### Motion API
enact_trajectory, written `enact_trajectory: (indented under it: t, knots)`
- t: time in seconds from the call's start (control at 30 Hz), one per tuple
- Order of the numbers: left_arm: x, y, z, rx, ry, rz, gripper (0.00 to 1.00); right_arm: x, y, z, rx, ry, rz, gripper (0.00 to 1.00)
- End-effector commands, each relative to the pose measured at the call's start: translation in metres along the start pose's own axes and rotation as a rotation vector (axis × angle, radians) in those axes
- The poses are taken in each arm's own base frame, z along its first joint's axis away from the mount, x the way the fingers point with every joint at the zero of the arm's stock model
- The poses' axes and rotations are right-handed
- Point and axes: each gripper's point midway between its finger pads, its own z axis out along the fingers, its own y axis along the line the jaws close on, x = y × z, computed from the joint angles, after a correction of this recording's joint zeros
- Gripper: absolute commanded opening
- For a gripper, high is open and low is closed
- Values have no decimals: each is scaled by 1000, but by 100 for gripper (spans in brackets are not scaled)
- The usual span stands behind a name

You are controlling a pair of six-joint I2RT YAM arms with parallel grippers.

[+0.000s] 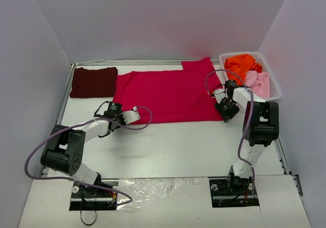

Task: Fold and stack the t-shirts
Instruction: Fold the flattened tshirt in 1/3 of the way

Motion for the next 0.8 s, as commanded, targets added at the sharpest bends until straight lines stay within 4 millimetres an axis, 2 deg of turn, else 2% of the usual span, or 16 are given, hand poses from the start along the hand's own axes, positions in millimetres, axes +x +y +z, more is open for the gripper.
enact_trajectory:
  t: [0.0, 0.17, 0.27, 0.33, 0.57, 0.77]
  knots:
    - [-9, 6, -3, 0, -7, -14, 2, 6, 2, 15, -27, 35, -22, 34]
    - [-11, 7, -2, 2, -7, -22, 2, 2, 6, 12, -48, 6, -35, 24]
    - [-11, 7, -2, 3, -5, -24, 2, 3, 4, 11, -40, 12, -37, 6]
    - [-11, 7, -2, 3, -3, -23, 2, 5, 2, 11, -29, 22, -36, 0]
    - [-10, 6, -9, 1, -8, -26, 2, 13, -1, 2, -1, 37, -36, 0]
    - [-8, 5, -24, -3, -13, -23, 2, 26, 7, -22, 3, 27, -53, 0]
